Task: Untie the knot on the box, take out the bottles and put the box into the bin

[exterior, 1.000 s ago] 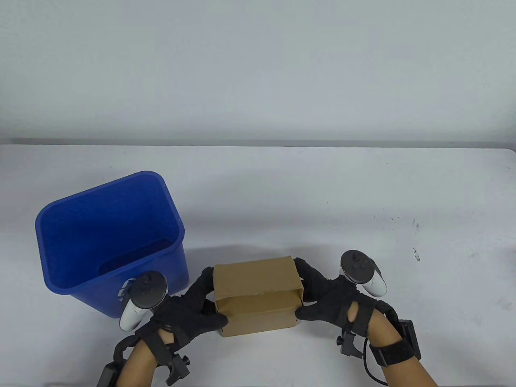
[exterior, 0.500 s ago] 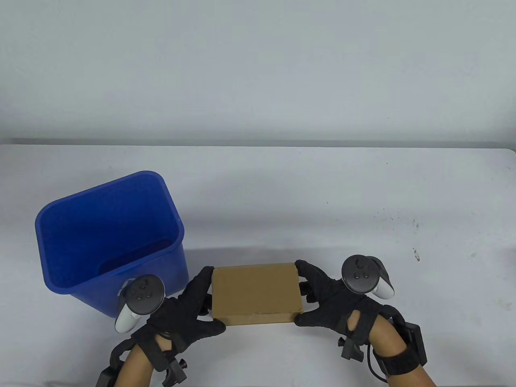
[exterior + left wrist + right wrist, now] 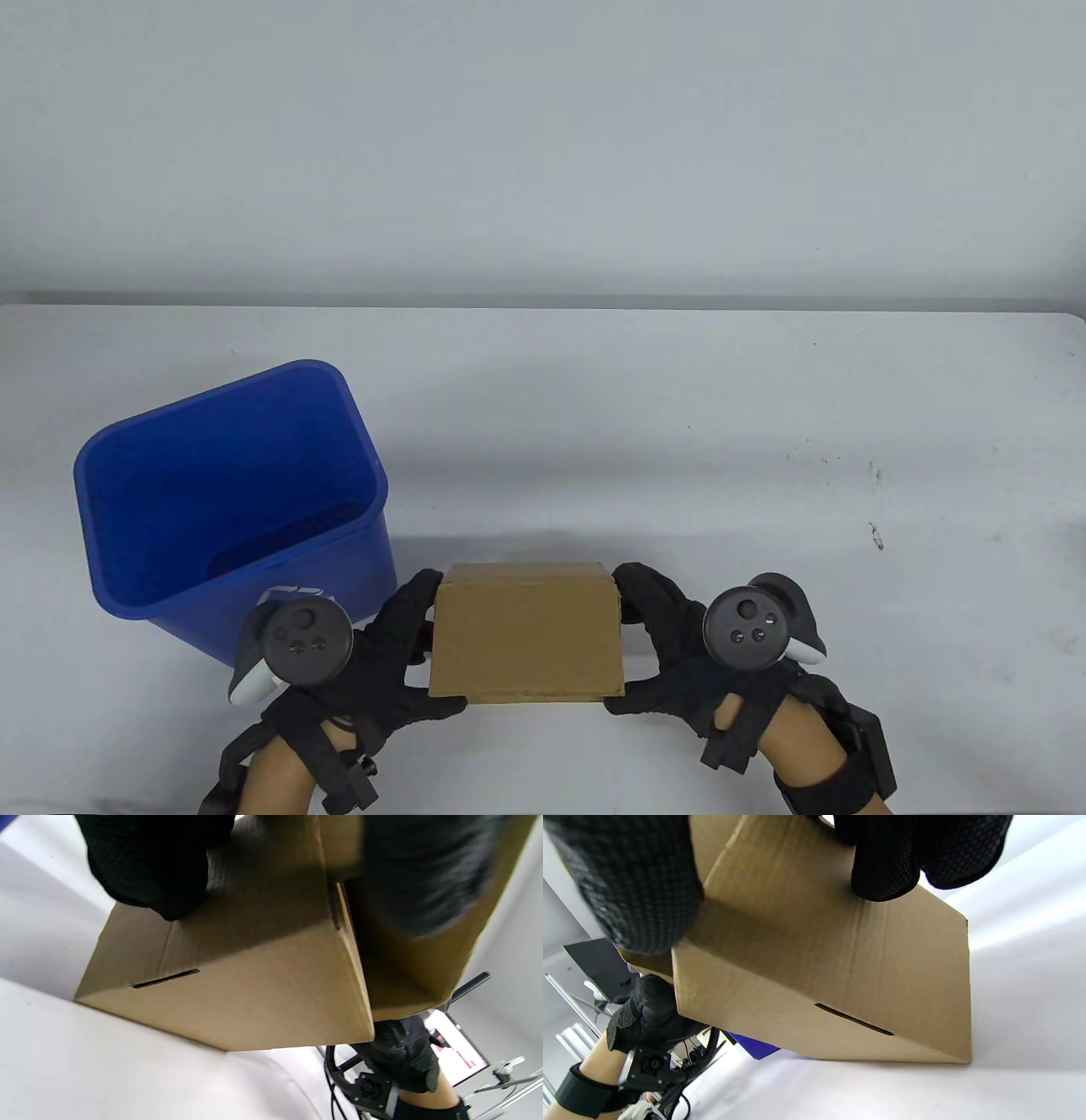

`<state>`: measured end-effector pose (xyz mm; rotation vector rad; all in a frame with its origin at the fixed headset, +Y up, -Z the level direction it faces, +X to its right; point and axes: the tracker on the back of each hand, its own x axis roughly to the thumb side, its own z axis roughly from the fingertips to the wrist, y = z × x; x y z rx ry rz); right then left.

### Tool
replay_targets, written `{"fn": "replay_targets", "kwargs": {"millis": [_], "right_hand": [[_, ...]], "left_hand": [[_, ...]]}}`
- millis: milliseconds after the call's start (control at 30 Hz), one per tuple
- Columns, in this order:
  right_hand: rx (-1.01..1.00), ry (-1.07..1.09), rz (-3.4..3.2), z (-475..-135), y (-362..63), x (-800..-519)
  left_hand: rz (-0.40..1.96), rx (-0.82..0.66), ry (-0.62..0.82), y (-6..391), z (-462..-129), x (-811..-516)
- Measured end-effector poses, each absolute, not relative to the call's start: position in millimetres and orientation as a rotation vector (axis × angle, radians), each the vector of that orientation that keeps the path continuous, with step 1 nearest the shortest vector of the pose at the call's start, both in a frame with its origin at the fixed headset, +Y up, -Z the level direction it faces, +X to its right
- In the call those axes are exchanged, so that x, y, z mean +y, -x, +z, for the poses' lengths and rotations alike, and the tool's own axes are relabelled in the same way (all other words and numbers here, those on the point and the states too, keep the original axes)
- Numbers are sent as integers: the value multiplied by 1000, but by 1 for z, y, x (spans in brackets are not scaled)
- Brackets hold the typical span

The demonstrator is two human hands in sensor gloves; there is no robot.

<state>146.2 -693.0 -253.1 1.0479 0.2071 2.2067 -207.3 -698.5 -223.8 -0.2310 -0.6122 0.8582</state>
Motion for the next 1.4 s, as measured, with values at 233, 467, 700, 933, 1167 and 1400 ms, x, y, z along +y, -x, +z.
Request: {"fn": "replay_targets", "kwargs": {"millis": [233, 467, 700, 933, 1167, 1400], "right_hand": [[211, -1047, 2197, -254, -147, -693], [159, -1031, 2204, -256, -152, -690], [86, -1008, 2163, -256, -152, -689], [44, -968, 2119, -255, -152, -689], [-47, -900, 2072, -253, -150, -691], [-86, -886, 2075, -252, -150, -691]], "left_hand": [[917, -611, 227, 206, -224, -700], [821, -601, 179, 202, -225, -699], [835, -565, 73, 203, -224, -698], [866, -528, 26, 203, -224, -699], [890, -500, 25, 203, -224, -698], [885, -471, 22, 204, -224, -699]]}}
